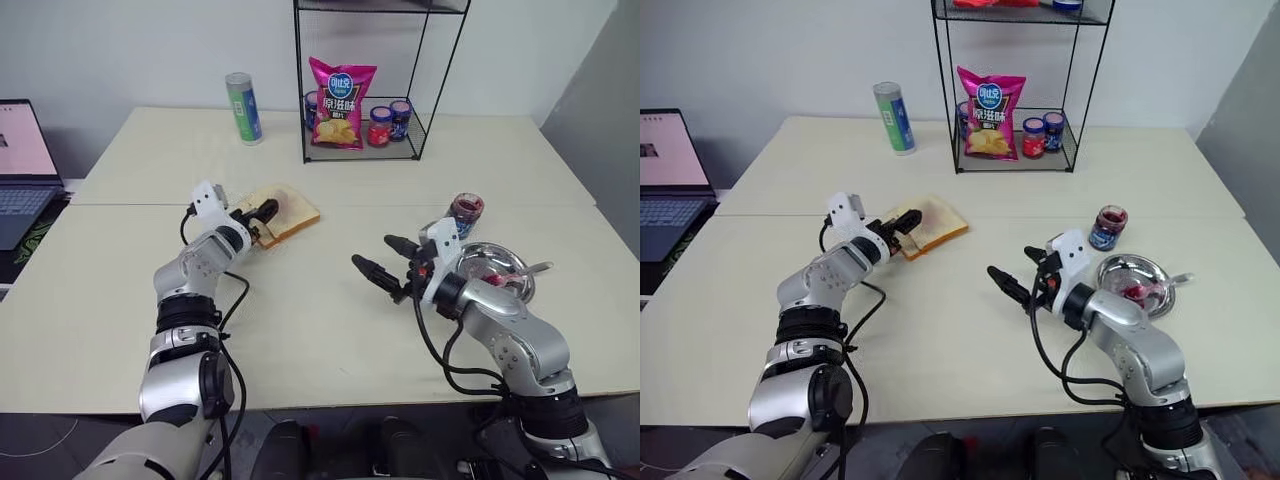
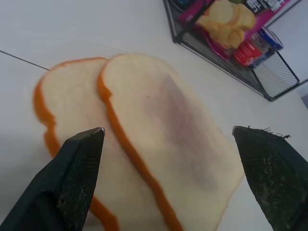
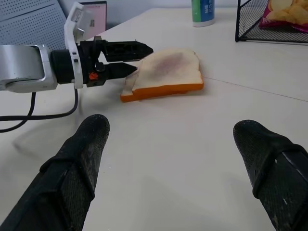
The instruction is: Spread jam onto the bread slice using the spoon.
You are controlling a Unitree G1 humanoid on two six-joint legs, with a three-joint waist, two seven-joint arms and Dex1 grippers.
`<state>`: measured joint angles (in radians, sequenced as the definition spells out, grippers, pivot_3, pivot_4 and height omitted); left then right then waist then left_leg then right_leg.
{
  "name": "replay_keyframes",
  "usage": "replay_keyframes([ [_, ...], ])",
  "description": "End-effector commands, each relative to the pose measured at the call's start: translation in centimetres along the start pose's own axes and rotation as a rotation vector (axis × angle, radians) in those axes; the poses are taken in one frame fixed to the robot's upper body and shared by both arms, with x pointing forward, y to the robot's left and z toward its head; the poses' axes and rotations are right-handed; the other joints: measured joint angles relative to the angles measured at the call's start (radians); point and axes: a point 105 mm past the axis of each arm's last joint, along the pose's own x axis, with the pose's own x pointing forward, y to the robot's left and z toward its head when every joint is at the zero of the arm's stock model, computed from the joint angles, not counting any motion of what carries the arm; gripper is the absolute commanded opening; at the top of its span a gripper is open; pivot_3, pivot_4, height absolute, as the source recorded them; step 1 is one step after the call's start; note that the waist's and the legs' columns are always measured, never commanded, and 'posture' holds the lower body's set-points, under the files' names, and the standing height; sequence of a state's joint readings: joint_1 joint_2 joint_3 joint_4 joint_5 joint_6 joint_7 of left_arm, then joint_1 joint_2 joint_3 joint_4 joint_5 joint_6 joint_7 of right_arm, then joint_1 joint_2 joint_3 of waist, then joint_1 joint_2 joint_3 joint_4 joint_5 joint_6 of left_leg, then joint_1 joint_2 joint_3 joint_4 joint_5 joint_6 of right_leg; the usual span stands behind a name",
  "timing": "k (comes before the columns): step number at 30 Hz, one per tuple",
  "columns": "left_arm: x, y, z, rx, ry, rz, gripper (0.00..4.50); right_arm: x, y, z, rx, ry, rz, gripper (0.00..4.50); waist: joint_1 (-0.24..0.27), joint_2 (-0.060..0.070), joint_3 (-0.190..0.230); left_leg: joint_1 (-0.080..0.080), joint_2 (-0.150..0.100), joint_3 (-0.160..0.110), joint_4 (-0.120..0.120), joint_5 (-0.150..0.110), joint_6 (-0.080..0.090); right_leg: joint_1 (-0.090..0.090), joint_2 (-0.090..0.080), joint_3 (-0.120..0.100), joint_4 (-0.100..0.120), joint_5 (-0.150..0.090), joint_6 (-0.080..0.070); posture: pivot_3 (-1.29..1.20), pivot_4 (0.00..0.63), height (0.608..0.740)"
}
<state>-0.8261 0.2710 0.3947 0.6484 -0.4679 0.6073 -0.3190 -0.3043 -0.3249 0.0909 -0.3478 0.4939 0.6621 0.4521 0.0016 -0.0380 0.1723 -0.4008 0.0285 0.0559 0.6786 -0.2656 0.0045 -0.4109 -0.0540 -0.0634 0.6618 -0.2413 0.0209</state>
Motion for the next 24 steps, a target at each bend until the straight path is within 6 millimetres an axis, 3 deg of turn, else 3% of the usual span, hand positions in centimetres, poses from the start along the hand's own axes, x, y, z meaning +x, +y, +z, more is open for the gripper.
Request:
replay_keyframes([
  [1, 1.1, -2.0, 0.0, 0.042, 0.052, -0.058, 4.46, -0.2, 0.3, 1.4, -0.027, -0.058, 0.001, 4.50, 0.000, 0.000, 0.000, 0.000, 0.000, 0.000, 0.000, 0.000, 0.000, 0.000, 0.000, 0.000, 0.000, 0.000, 0.000, 0.00, 0.150, 0.740],
  [4, 1.3, -1.2, -0.5, 0.054, 0.080, -0.014, 4.46, -0.3, -0.1, 1.6, -0.012, -0.071, -0.025, 4.50, 0.000, 0.000, 0.000, 0.000, 0.000, 0.000, 0.000, 0.000, 0.000, 0.000, 0.000, 0.000, 0.000, 0.000, 0.000, 0.00, 0.150, 0.740],
  [7, 1.3, -1.3, -0.3, 0.034, 0.071, -0.019, 4.00, -0.3, -0.2, 2.1, 0.012, -0.092, -0.034, 4.50, 0.000, 0.000, 0.000, 0.000, 0.000, 0.000, 0.000, 0.000, 0.000, 0.000, 0.000, 0.000, 0.000, 0.000, 0.000, 0.00, 0.150, 0.740],
  [24, 1.0, -1.0, 0.8, -0.089, 0.040, -0.028, 0.47, 0.2, 0.2, 2.5, 0.046, -0.120, -0.026, 4.50, -0.001, 0.000, 0.000, 0.000, 0.000, 0.000, -0.001, 0.000, 0.000, 0.000, -0.001, 0.000, -0.001, 0.000, 0.000, 0.00, 0.150, 0.740],
])
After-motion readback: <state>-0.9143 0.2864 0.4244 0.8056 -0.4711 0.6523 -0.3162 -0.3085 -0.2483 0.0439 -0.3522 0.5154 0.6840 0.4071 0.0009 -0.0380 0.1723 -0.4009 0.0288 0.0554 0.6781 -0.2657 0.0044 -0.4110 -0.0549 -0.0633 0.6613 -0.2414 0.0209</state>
